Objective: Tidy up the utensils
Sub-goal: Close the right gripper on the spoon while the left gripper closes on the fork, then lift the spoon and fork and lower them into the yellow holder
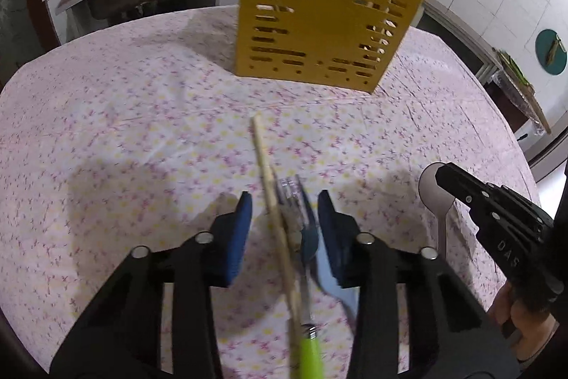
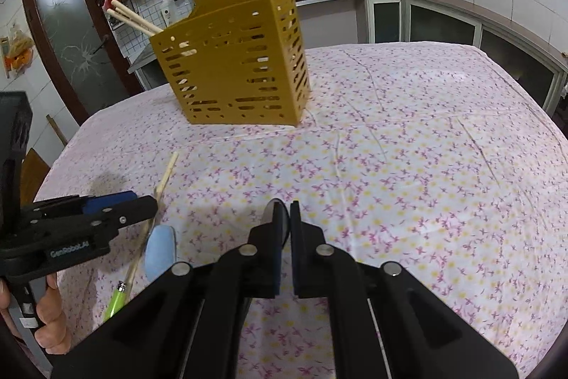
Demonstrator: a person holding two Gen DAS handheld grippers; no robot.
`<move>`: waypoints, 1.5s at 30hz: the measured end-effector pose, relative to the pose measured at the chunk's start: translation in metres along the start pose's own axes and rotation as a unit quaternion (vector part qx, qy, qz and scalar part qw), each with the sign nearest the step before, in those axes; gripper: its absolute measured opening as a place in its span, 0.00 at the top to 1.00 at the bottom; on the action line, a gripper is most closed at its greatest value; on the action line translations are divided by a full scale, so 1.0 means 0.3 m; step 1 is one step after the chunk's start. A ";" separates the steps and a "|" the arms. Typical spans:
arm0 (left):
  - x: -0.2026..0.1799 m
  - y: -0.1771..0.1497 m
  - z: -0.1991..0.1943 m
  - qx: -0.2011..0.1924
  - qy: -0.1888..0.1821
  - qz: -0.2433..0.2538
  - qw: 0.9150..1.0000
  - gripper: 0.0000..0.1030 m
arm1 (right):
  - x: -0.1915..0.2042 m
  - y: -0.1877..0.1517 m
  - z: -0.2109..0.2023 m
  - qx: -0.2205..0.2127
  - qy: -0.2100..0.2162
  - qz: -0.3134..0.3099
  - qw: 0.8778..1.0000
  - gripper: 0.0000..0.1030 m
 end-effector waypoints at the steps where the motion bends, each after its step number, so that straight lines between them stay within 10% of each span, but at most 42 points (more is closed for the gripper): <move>1: -0.009 0.001 0.002 0.000 0.005 0.004 1.000 0.69 | -0.006 0.001 -0.002 0.000 0.001 0.002 1.000 0.96; 10: -0.039 -0.002 0.066 0.034 0.035 0.012 0.999 0.72 | -0.018 -0.004 0.000 -0.002 0.005 0.003 1.000 0.96; 17: -0.007 0.028 0.042 0.032 0.017 0.001 0.999 0.95 | -0.012 0.002 -0.010 -0.006 0.007 -0.001 1.000 0.96; 31: 0.080 0.014 -0.006 0.026 -0.026 -0.034 0.999 0.98 | 0.005 0.012 -0.029 -0.011 0.009 -0.005 1.000 0.96; 45: 0.172 0.062 -0.228 -0.103 -0.111 -0.084 0.985 0.99 | 0.127 0.100 -0.139 -0.101 0.018 -0.081 0.991 0.96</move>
Point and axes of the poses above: each gripper's, at about its wrist camera, not at the fingertips, and z roughly the way its jaws point, x to its left, y to its top, the point moved 6 cm from there along z, roughly the way its jaws point, and after that the axes turned 14 degrees about y, right-handed, at the moved point
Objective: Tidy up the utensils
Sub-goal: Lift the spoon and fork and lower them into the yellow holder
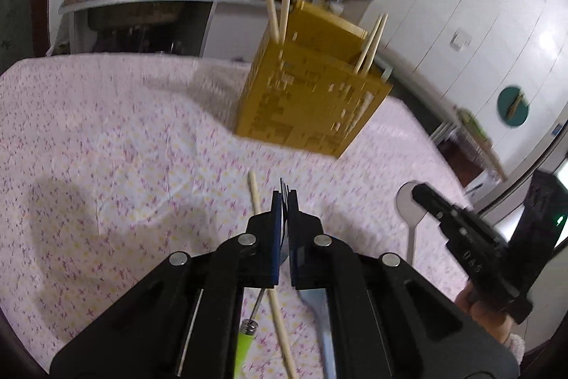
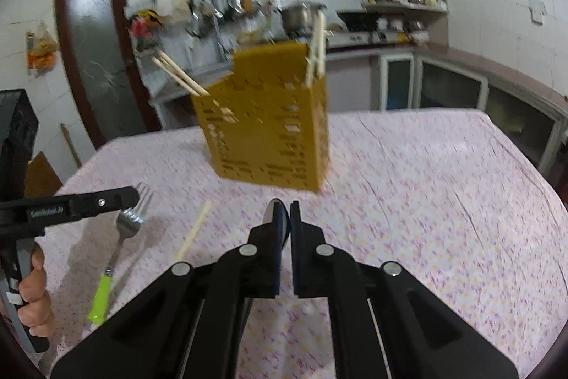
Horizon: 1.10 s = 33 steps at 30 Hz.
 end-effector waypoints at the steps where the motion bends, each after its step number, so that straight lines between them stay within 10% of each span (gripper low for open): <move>1: -0.003 0.007 -0.009 -0.008 -0.003 -0.002 1.000 0.99 | 0.010 0.008 -0.006 -0.009 -0.005 -0.013 1.000 0.96; 18: -0.104 0.199 -0.112 -0.156 0.003 0.047 0.987 1.00 | 0.017 0.212 -0.085 -0.118 -0.040 -0.095 0.988 0.96; 33: -0.275 0.574 -0.202 -0.271 -0.055 0.068 0.958 1.00 | -0.026 0.646 -0.072 -0.251 -0.093 -0.147 0.952 0.96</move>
Point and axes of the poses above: each gripper's, at about its wrist camera, not at the fingertips, and z roughly the way its jaws point, x to its left, y to its top, the point moved 6 cm from there along z, roughly the way its jaws point, and after that the axes turned 14 degrees about y, right-handed, at the moved point
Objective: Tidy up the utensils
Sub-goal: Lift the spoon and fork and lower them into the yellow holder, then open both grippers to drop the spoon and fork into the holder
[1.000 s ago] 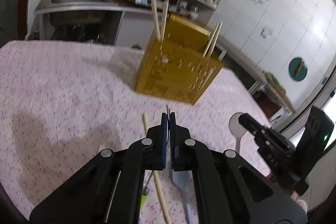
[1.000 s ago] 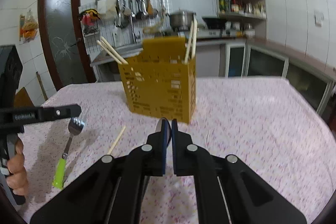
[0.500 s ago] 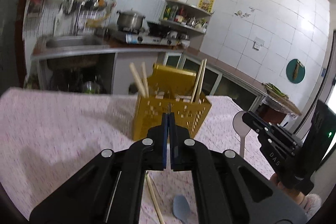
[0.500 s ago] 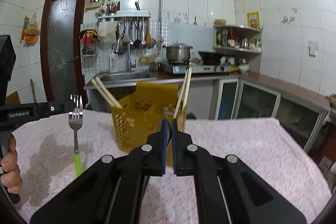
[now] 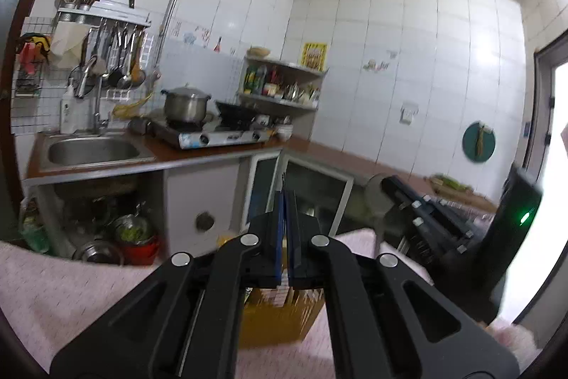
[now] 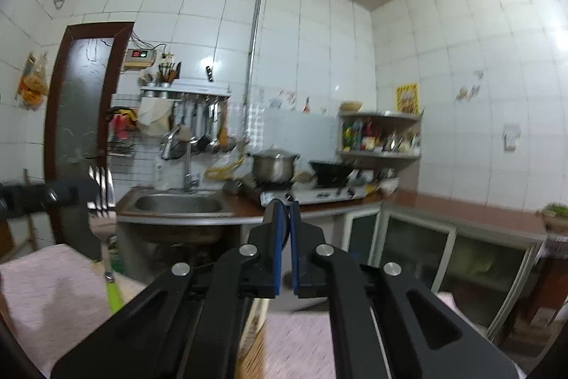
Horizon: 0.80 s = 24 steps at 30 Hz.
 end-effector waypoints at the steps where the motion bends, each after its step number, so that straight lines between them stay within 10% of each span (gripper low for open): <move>1: -0.009 0.016 0.016 -0.006 -0.003 -0.003 1.000 1.00 | -0.003 0.008 0.024 -0.004 -0.004 -0.007 1.000 0.96; 24: 0.113 -0.197 0.272 0.036 0.010 -0.029 0.999 1.00 | 0.040 -0.199 0.218 -0.001 0.006 -0.030 1.000 0.96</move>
Point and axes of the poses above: each gripper's, at about its wrist camera, not at the fingertips, and z roughly the way its jaws point, x to its left, y to its top, the point moved 6 cm from there along z, roughly the way its jaws point, and after that the axes turned 14 degrees about y, right-handed, at the moved point
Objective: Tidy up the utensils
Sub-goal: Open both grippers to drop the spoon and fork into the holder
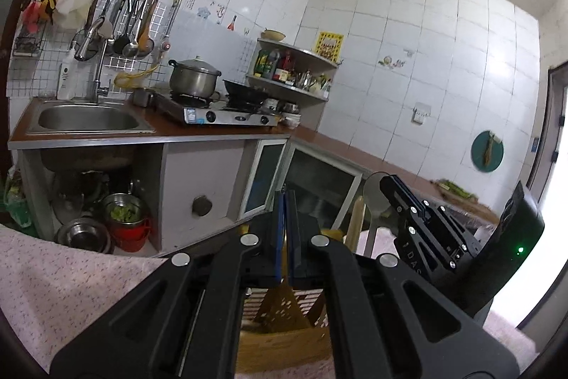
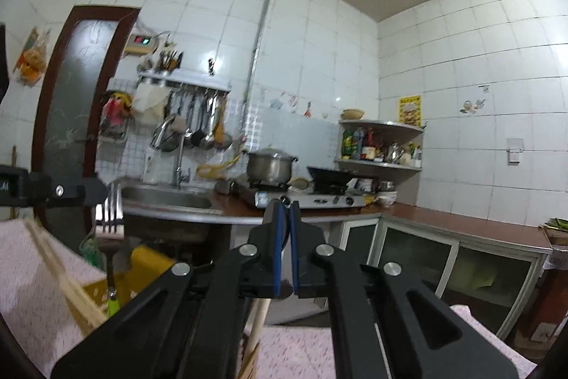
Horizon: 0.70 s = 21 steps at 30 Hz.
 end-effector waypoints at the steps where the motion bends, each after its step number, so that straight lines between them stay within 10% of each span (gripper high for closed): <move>1: 0.002 -0.017 -0.002 0.004 0.005 0.005 1.000 1.00 | 0.003 -0.014 -0.004 0.004 0.004 0.002 1.000 0.96; 9: 0.025 -0.043 -0.069 0.016 0.030 0.016 0.999 0.98 | 0.023 -0.126 -0.061 0.070 0.064 0.059 0.994 0.92; 13: 0.047 0.000 -0.131 0.015 0.049 0.012 0.999 0.62 | 0.026 -0.127 -0.122 0.094 0.064 0.078 0.990 0.49; 21: 0.195 -0.051 -0.305 0.041 0.133 0.011 0.990 0.26 | 0.079 -0.131 -0.295 0.139 0.048 0.081 0.986 0.49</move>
Point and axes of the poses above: each gripper's, at about its wrist camera, not at the fingertips, and z roughly the way its jaws point, x to its left, y to its top, the point moved 6 cm from there along z, roughly the way its jaws point, and after that the axes turned 14 degrees about y, right-handed, at the moved point
